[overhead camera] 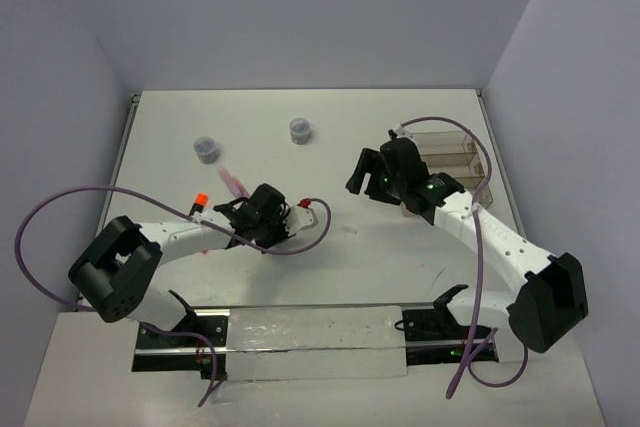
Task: Sort the stationery into containers
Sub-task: Pick up the pen from the center of the board, then pick up the pen cap from the center of the board.
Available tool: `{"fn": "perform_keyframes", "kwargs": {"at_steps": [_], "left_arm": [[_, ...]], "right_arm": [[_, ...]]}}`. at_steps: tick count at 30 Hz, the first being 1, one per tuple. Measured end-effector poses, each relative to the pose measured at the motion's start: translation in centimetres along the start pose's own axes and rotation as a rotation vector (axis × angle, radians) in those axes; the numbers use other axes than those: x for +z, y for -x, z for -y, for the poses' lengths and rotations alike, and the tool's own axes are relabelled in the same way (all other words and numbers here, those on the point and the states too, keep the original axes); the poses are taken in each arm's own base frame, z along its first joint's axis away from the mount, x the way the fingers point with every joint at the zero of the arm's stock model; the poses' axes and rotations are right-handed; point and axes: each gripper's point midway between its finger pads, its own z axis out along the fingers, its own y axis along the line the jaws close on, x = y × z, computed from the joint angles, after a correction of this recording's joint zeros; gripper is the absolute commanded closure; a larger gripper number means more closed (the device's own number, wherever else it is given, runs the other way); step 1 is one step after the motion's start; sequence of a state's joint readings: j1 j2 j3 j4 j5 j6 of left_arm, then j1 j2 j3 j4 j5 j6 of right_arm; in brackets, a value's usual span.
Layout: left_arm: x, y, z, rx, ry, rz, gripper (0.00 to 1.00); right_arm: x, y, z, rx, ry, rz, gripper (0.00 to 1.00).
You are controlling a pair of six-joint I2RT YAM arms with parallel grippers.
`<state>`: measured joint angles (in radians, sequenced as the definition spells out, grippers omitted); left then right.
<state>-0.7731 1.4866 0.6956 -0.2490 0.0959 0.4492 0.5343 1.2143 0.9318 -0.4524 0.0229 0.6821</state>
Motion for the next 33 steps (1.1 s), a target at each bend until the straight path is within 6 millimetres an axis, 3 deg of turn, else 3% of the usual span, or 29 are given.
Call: {"fn": "perform_keyframes", "kwargs": {"at_steps": [2, 5, 6, 8, 13, 18, 21, 24, 33], "left_arm": [[0.0, 0.2, -0.2, -0.008, 0.009, 0.006, 1.00], [0.0, 0.3, -0.5, -0.036, 0.027, 0.008, 1.00], [-0.1, 0.2, -0.6, -0.051, 0.033, 0.008, 1.00], [-0.3, -0.2, -1.3, -0.098, 0.052, -0.003, 1.00], [-2.5, -2.0, -3.7, -0.255, 0.112, -0.040, 1.00], [-7.2, 1.4, -6.7, -0.288, 0.210, 0.093, 1.00], [-10.2, 3.6, -8.5, -0.292, 0.272, 0.177, 1.00], [-12.2, 4.4, -9.8, -0.308, 0.319, 0.226, 1.00], [-13.6, 3.5, -10.1, -0.351, 0.342, 0.230, 1.00]], "right_arm": [[0.3, -0.7, 0.3, 0.013, -0.013, -0.030, 0.18], [0.4, -1.1, 0.1, 0.114, -0.010, -0.036, 0.27], [0.3, -1.4, 0.1, 0.171, -0.009, -0.036, 0.35], [0.2, -2.2, 0.1, 0.303, -0.017, -0.057, 0.38], [-0.1, -4.2, -0.9, 0.603, -0.061, -0.138, 0.34], [0.0, -6.0, -0.9, 0.820, -0.198, -0.205, 0.25], [1.0, -6.7, 0.1, 0.890, -0.284, -0.207, 0.26], [2.3, -7.6, 1.1, 0.946, -0.355, -0.216, 0.27], [7.0, -11.4, 3.6, 1.001, -0.545, -0.294, 0.30]]}}
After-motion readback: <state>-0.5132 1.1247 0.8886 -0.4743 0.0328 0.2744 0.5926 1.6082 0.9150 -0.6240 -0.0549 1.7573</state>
